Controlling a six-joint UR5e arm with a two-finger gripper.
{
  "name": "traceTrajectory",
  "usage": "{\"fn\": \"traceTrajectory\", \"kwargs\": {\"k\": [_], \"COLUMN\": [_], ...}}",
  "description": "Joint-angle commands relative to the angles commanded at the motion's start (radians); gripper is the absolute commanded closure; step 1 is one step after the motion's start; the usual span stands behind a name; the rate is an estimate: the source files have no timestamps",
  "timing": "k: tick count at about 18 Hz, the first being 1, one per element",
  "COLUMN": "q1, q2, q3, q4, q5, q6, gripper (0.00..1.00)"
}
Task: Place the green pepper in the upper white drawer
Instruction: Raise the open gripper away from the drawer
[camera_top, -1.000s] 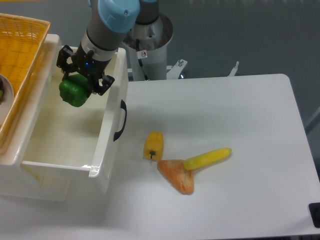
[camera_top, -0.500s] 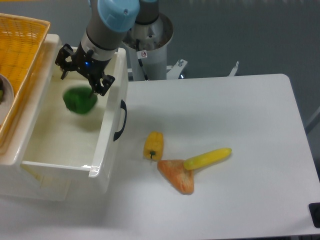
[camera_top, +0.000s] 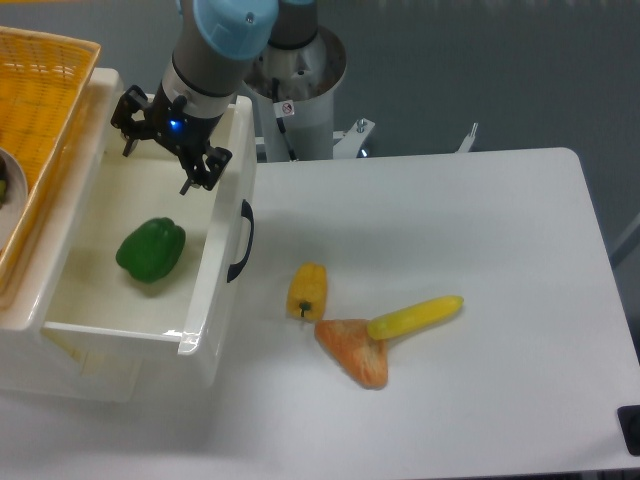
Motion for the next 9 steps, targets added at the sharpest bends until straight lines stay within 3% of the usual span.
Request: {"fn": "traceTrajectory", "kwargs": {"k": [1,6,9], "q1": [0.002,0.041,0.066], "q2": [0.011,0.026,0.025], "q3": [0.002,0.021,0.037], "q4": [0.015,0.028,0.035], "q5": [0.014,0.023,0.029], "q6": [0.000,0.008,0.093], "gripper": [0.00,0.00,0.00]}}
